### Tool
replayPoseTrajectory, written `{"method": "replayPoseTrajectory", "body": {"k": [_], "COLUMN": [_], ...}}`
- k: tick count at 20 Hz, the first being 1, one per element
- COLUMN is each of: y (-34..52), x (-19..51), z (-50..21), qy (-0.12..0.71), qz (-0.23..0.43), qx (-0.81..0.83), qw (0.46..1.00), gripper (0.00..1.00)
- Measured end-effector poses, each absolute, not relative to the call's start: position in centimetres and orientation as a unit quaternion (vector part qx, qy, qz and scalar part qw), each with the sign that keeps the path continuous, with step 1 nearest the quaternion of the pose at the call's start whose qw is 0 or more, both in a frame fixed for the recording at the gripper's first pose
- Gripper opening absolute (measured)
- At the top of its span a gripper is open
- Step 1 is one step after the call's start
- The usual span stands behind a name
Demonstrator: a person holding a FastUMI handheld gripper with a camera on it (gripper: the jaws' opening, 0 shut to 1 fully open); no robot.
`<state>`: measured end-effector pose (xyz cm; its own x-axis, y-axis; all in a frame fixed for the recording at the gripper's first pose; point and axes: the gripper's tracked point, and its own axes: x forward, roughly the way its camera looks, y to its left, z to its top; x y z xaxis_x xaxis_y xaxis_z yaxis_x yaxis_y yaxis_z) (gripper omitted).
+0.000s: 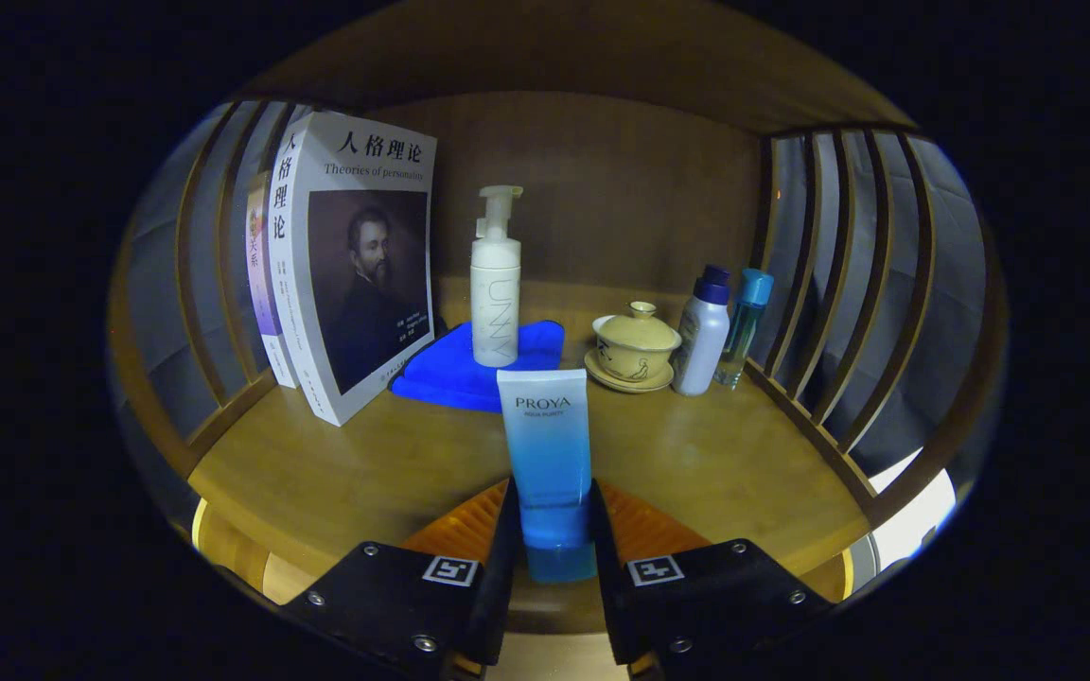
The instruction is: Pull open the drawer, take out the items inside it, and place them on the countertop above the cabinet.
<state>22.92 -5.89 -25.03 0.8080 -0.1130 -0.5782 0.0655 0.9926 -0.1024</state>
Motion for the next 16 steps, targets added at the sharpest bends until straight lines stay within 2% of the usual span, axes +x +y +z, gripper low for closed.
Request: {"method": "replayPoseTrajectory", "body": {"k": [4,6,8,11,16], "y": [-4.7,-4.5,-3.7,-3.4,-2.9], "x": [22.8,22.9,22.4,20.0,13.3], "z": [-25.5,-24.9,-23.4,-19.6,-11.8], "qy": [0.314,0.299,0.278,0.220,0.104], "qz": [-0.031,-0.030,-0.022,-0.025,-0.021], "qx": [-0.026,-0.018,0.014,0.053,0.041], "qw": [0.948,0.954,0.960,0.974,0.994], "gripper": [0.46,0.52,0.76,0.95,0.94]}}
